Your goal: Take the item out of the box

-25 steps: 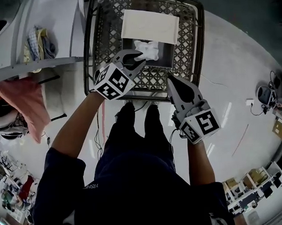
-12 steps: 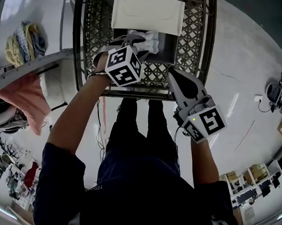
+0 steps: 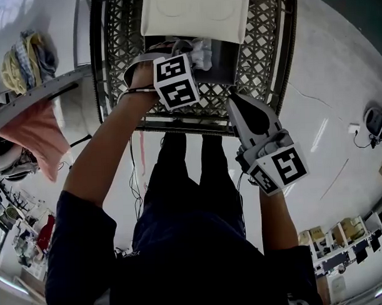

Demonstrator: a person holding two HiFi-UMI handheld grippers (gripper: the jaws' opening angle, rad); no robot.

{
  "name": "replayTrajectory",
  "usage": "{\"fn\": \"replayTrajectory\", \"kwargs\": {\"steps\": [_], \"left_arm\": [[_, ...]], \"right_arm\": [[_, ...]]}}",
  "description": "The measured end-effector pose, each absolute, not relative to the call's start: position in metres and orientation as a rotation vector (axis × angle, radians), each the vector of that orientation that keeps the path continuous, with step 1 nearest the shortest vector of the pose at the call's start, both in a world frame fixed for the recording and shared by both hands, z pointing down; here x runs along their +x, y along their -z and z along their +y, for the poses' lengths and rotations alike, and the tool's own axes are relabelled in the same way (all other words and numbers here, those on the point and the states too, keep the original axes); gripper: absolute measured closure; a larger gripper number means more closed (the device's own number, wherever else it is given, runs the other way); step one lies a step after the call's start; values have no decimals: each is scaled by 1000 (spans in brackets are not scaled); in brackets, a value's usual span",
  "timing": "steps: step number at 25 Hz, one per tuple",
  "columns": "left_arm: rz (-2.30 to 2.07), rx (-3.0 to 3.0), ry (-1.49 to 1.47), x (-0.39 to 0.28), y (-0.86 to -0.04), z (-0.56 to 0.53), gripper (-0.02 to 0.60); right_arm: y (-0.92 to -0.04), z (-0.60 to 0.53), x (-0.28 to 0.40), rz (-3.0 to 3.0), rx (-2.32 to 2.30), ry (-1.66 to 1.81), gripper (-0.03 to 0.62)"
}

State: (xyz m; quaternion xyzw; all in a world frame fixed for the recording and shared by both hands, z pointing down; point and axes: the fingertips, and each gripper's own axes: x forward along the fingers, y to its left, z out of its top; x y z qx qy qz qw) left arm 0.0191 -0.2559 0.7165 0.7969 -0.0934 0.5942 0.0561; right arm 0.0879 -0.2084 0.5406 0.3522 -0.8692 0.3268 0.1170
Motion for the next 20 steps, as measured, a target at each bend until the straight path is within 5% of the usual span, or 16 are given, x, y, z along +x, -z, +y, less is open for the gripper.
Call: {"fn": "replayTrajectory", "kwargs": {"steps": [13, 20], "left_arm": [[-335, 2458, -1794, 20, -711, -255, 535], [-492, 2538, -1479, 26, -642, -254, 565]], "right_arm": [[-531, -205, 94, -2545, 1065, -951, 569], [-497, -206, 90, -2579, 1092, -889, 569]]}}
